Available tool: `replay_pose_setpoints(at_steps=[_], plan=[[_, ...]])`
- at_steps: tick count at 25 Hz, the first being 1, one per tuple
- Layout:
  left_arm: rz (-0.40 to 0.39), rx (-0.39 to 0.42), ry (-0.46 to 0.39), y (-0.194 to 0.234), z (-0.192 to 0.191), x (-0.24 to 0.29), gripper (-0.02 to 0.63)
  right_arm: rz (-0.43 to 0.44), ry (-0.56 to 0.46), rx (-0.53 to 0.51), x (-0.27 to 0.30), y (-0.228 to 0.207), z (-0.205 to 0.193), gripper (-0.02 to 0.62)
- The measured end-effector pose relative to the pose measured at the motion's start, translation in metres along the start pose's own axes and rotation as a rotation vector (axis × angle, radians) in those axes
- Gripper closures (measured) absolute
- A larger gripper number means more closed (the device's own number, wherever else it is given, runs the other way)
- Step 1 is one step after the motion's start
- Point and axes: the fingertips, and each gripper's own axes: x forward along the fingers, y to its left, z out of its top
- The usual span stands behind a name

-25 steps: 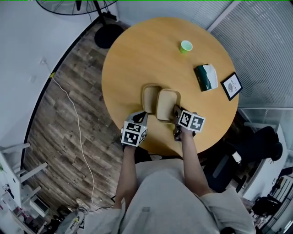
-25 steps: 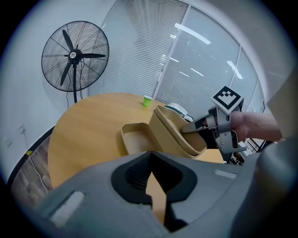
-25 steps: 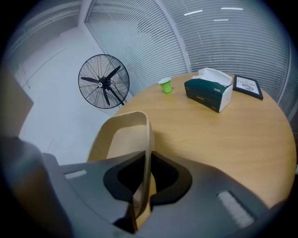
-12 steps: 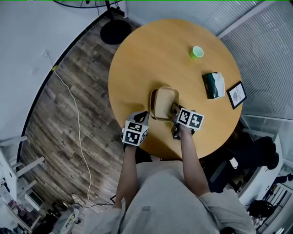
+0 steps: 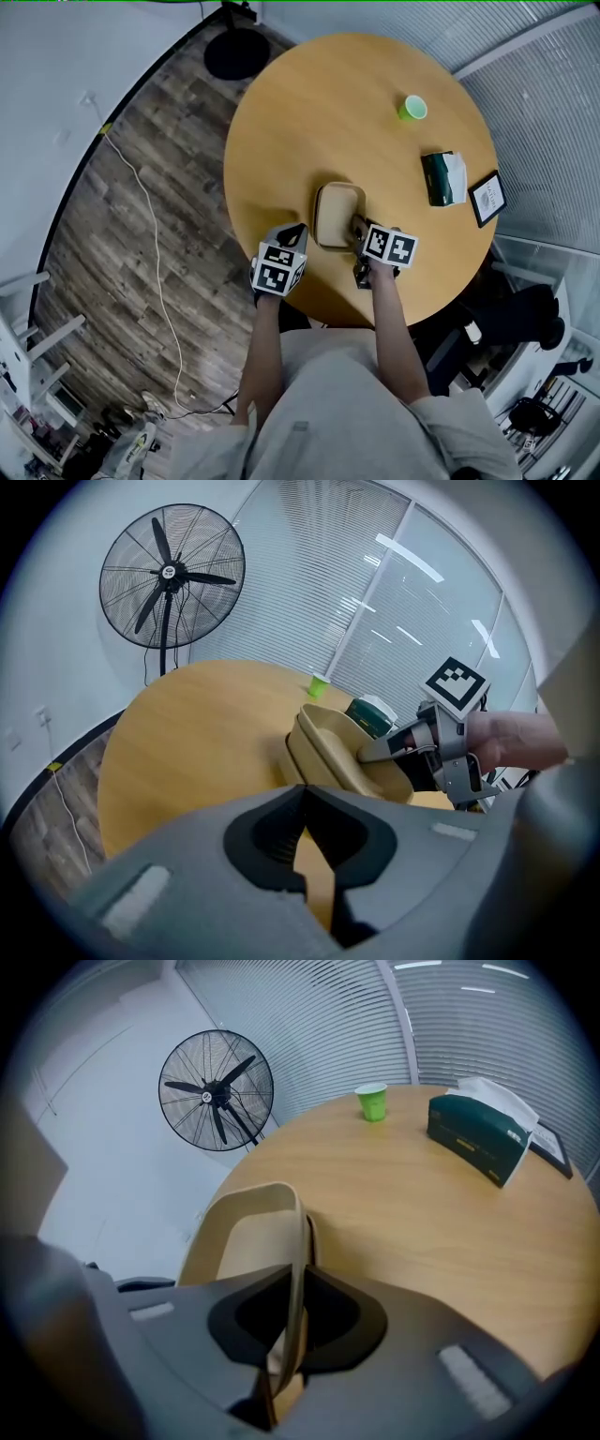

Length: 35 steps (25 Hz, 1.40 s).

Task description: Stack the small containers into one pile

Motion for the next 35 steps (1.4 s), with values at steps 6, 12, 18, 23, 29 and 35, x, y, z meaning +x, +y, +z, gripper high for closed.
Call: replay_pose_setpoints(at_steps=[6,12,18,23,29,35], plan=[[-0.015,-0.008,0.0,0.007,0.003,0.005,0.604,-0.022,0.011,-0.019,0.004,0.003,-0.002,0.563],[-0.031,-0.001,0.009,0.009,0.007,0.011,0.603,-0.067,0.012,-0.076,0.003,0.001,0.001,0.488],[-0.046,0.013,0.023,0.009,0.01,0.018,0.604,-0.079,-0.012,-0.053,0.0,-0.006,0.003,0.489],[-0.055,0.033,0.026,0.004,0.012,0.02,0.604,-0.05,-0.043,-0.045,-0.005,-0.003,0.003,0.488],[-0.032,0.067,0.016,-0.003,0.012,0.011,0.604,-0.025,-0.095,-0.06,-0.021,-0.002,0.0,0.485],[0.079,0.088,-0.057,-0.007,0.021,-0.009,0.604,0.062,-0.175,-0.136,-0.043,0.013,-0.003,0.456]])
